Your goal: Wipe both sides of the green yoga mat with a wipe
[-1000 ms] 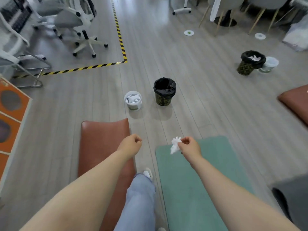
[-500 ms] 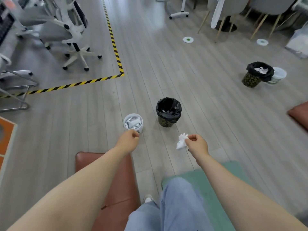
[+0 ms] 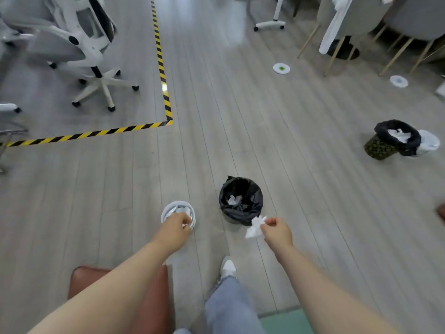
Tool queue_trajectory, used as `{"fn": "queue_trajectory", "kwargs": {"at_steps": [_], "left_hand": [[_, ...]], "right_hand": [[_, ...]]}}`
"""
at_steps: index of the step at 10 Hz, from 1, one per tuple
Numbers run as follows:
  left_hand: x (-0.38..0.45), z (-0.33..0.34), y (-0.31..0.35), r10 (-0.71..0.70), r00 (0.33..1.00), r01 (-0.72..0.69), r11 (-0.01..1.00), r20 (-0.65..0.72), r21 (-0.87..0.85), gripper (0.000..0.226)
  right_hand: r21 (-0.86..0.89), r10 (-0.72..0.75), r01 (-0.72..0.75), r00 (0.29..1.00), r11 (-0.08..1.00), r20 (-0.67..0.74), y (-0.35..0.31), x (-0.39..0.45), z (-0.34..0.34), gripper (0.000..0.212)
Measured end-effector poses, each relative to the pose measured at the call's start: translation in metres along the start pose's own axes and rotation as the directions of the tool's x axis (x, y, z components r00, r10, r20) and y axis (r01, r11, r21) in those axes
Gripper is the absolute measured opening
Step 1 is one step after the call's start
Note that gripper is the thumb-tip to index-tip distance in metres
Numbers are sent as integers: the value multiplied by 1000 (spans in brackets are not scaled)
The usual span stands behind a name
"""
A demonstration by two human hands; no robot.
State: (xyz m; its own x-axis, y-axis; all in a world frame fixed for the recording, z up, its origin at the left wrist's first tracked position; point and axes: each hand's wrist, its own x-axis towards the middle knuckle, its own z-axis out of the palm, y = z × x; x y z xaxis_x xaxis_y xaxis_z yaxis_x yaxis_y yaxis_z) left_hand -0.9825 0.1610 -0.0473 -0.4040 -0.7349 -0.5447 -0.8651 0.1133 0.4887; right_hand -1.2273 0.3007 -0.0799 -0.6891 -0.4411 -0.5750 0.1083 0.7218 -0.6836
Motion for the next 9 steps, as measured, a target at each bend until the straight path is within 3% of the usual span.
{"fn": "queue_trajectory", "kwargs": {"at_steps": [3,5,6,7,9], "left_hand": [[121,-13,15,-88,996,90,988,20,-126,19],[219,5,-14,-98,994,104,988,54,-114,27],[251,19,-27,-102,993,109,986,59,-130,28],[275,33,-39,-141,985,154,977,95,-145,28],[296,46,-34,-170,977,190,968,128,-165,24]], "right_hand": [[-143,46,-40,998,989,43,-54,134,39,9],[-281,-33,41,999,959,35,-53,235,88,9],[-329,-47,64,997,942,61,-40,279,112,22],[-372,1,40,994,927,111,-30,302,123,53],[-339,27,6,995,941,92,-22,309,105,56]]}}
